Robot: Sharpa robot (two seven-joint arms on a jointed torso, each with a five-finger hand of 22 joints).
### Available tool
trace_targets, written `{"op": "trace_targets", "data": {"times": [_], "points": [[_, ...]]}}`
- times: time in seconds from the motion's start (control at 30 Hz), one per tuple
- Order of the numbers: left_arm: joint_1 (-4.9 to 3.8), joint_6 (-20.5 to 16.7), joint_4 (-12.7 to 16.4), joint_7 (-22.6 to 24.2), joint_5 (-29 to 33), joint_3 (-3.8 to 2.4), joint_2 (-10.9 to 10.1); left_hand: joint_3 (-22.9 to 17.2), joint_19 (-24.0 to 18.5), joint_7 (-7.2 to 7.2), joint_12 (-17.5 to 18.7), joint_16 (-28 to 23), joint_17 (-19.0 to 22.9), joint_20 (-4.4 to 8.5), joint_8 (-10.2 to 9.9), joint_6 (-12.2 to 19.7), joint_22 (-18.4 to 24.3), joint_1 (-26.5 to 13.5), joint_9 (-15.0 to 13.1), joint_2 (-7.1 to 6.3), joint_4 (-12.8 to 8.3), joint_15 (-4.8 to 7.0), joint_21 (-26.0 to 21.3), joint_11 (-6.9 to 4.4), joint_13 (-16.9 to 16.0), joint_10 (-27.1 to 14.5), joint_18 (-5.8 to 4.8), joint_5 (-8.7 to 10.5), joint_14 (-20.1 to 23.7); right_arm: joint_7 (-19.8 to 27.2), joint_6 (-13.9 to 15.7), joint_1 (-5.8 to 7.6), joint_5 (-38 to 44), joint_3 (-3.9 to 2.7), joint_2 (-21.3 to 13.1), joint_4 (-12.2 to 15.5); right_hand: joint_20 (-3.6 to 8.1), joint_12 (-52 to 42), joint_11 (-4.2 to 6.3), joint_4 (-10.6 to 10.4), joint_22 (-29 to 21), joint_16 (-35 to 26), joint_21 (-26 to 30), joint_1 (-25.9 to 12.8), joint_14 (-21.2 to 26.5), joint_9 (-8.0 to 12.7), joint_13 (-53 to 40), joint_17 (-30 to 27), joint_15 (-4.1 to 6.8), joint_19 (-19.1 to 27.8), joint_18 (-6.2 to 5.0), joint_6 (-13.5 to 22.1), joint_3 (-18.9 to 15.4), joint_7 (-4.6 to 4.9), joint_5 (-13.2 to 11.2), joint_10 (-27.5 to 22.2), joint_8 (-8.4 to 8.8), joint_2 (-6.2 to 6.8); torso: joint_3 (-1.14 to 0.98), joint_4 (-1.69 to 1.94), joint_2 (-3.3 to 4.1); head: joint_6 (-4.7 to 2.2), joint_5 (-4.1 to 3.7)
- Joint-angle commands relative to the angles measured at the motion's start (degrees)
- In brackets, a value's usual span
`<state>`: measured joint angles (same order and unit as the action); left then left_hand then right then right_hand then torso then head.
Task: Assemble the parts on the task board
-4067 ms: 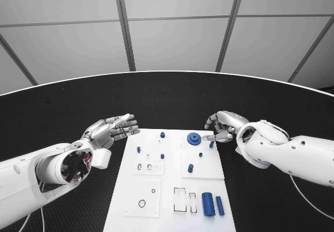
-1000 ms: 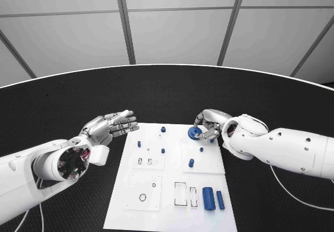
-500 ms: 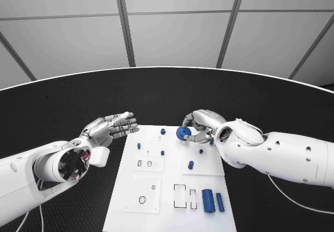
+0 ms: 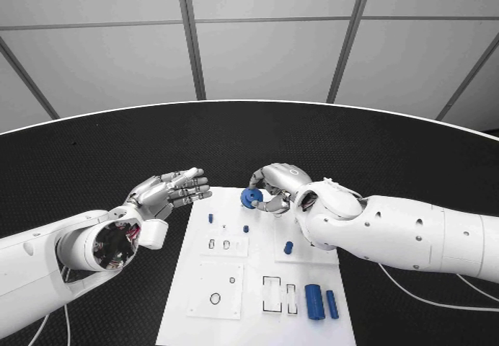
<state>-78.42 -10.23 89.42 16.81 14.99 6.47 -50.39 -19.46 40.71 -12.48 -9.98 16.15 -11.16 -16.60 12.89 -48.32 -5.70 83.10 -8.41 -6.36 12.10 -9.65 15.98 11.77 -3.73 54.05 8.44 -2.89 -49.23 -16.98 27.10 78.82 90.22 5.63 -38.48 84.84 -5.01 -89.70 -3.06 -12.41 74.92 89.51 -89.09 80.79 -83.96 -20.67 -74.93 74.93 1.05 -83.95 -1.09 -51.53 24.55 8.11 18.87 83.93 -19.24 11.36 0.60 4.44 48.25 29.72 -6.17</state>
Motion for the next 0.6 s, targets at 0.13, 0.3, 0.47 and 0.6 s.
{"op": "trace_targets", "data": {"times": [0.13, 0.3, 0.47, 0.6], "points": [[-0.01, 0.0, 0.2, 0.0, 0.0, 0.0, 0.0, -0.4, 0.4, -2.65, 0.3, -0.2, 0.0, -0.02, -0.3, 0.2, 0.1, 0.5, 0.1, -0.07, 0.0, -0.17, -0.3, 0.1, 0.0, 0.3, 0.58, 0.0, 0.4, 0.2, -1.1, 0.0, 0.1, 0.02, 3.8, -2.5, 0.38, -0.3, 0.25, 0.0, 13.2, 0.3, -0.2, -0.3, -5.9, -0.2, -15.1, 14.2, 0.3, -5.3, 0.71, -1.8, 0.5, -0.56, 0.3, 6.1, 0.03, -0.31, 0.11, 0.15, 0.19, 0.04, 0.16], [-0.01, 0.0, 0.5, -0.1, 0.0, -0.01, 0.0, -0.4, 0.4, -2.65, 0.3, -0.2, 0.0, -0.02, -0.3, 0.2, 0.1, 0.5, 0.1, -0.07, 0.0, -0.17, -0.3, 0.1, 0.0, 0.3, 0.58, 0.0, 0.4, 0.2, -2.1, -0.01, 0.1, 0.05, 5.8, -4.5, 0.35, -0.3, 0.21, 0.0, 13.1, 0.3, -0.2, -0.5, -5.9, -0.2, -15.1, 14.2, 0.27, -5.2, 0.68, -1.8, 0.7, -0.52, 0.4, 6.1, 0.14, -0.3, 0.24, 0.31, 0.28, 0.1, 0.17], [-0.01, 0.0, 0.6, 0.0, 0.0, -0.01, -0.1, -0.4, 0.4, -2.65, 0.3, -0.2, 0.0, -0.02, -0.3, 0.2, 0.1, 0.5, 0.1, -0.07, 0.0, -0.17, -0.3, 0.1, 0.0, 0.3, 0.58, 0.0, 0.4, 0.2, -2.9, -0.02, 0.1, 0.07, 6.7, -5.5, 0.35, -0.3, 0.21, 0.0, 13.1, 0.3, -0.2, -0.5, -5.9, -0.2, -15.1, 14.2, 0.27, -5.2, 0.68, -1.8, 0.7, -0.52, 0.4, 6.1, 0.14, -0.3, 0.15, 0.28, 0.33, 0.21, 0.5], [-0.02, -0.1, 0.5, 0.0, 0.0, -0.01, -0.1, -0.5, 0.4, -2.64, 0.4, -0.2, -0.1, -0.02, -0.4, 0.2, 0.1, 0.5, 0.1, -0.1, -0.1, -0.17, -0.4, 0.09, 0.0, 0.3, 0.58, -0.01, 0.4, 0.0, -3.7, -0.02, 0.1, 0.09, 7.1, -6.1, 0.35, -0.3, 0.2, 0.1, 13.0, 0.2, -0.2, -0.6, -5.9, -0.2, -15.1, 14.1, 0.26, -5.2, 0.68, -1.8, 0.7, -0.51, 0.4, 6.1, 0.18, -0.3, 0.03, 0.24, 0.26, 0.37, 0.51]]}}
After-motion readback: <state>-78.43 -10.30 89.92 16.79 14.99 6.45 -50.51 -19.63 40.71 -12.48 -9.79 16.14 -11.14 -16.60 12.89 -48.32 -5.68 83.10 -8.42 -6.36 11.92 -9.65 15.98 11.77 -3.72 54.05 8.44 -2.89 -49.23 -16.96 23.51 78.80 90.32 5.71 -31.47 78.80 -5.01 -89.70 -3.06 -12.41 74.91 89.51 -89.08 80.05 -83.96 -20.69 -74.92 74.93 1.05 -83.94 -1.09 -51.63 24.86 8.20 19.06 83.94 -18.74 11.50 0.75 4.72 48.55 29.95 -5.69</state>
